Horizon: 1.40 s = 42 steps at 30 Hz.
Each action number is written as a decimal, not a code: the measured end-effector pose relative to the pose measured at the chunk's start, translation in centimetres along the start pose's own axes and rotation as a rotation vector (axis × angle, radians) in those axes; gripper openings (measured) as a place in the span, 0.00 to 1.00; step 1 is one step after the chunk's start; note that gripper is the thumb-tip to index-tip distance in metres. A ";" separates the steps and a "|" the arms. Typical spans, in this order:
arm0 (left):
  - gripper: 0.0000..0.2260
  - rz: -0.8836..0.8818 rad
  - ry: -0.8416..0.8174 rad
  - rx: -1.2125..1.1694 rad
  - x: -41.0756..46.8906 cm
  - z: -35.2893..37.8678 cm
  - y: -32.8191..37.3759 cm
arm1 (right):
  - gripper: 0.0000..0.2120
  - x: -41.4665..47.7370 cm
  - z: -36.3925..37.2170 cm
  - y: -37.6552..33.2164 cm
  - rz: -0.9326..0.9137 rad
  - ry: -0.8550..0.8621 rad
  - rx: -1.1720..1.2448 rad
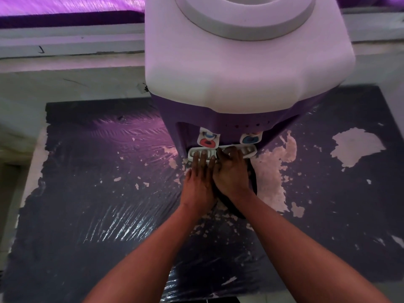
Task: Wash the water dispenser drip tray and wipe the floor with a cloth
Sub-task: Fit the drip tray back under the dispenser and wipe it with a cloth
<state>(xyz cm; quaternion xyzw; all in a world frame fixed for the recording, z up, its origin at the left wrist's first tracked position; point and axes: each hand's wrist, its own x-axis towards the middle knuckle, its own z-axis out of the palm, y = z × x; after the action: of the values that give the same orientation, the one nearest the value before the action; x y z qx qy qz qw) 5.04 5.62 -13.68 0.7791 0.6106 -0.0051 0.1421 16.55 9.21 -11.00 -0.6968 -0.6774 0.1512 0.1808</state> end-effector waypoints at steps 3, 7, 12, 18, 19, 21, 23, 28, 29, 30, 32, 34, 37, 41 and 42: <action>0.38 0.021 -0.012 -0.043 0.0 -0.2 -0.2 | 0.16 0.9 -0.3 0.3 0.037 0.002 0.082; 0.38 0.045 -0.017 -0.066 -0.1 -0.3 -0.7 | 0.10 1.3 0.0 0.0 0.058 0.009 0.095; 0.38 0.056 -0.018 -0.038 -0.4 -0.6 -0.6 | 0.14 2.2 -0.2 -0.8 0.167 -0.108 0.064; 0.35 0.019 -0.013 0.022 -0.4 -0.9 0.2 | 0.16 1.9 -1.0 -0.1 0.009 -0.265 -0.082; 0.34 0.019 -0.006 0.035 -0.5 -0.9 0.3 | 0.15 1.7 -1.0 -0.1 0.009 -0.261 -0.067; 0.34 0.019 -0.037 0.059 -0.5 -1.0 0.3 | 0.14 1.5 -1.1 -0.4 0.037 -0.236 -0.008; 0.34 0.019 -0.065 0.076 -0.4 -1.0 0.3 | 0.13 1.3 -1.3 -0.9 0.065 -0.200 0.047; 0.36 0.009 -0.041 0.034 -0.3 -0.6 0.2 | 0.12 0.5 -1.9 -2.8 0.103 0.044 0.194; 0.37 0.007 -0.043 0.016 -0.3 -0.6 0.2 | 0.14 0.4 -1.8 -3.2 0.086 0.069 0.208; 0.38 0.007 -0.042 -0.003 -0.3 -0.6 0.2 | 0.14 0.3 -1.7 -3.5 0.060 0.074 0.200; 0.39 0.009 -0.043 -0.033 -0.4 -0.7 0.1 | 0.12 0.3 -1.2 -3.6 0.012 0.046 0.167; 0.38 0.034 -0.051 -0.047 -0.4 -0.7 -0.3 | 0.12 0.3 -1.1 -3.4 0.074 -0.032 0.208; 0.36 0.105 -0.035 -0.127 -0.4 -1.0 -1.3 | 0.10 0.9 -1.2 -3.4 0.154 -0.027 0.220; 0.33 0.075 0.122 -0.347 -0.7 -2.3 -1.8 | 0.12 0.7 -0.7 -3.2 0.204 -0.015 0.224; 0.32 0.073 0.161 -0.336 -0.8 -2.4 -1.8 | 0.14 0.4 -0.6 -3.0 0.212 -0.033 0.241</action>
<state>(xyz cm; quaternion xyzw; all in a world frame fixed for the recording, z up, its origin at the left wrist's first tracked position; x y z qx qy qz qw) 2.73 5.78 -11.59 0.7639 0.5836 0.1645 0.2210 14.14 9.65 -9.03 -0.7350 -0.5799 0.2612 0.2350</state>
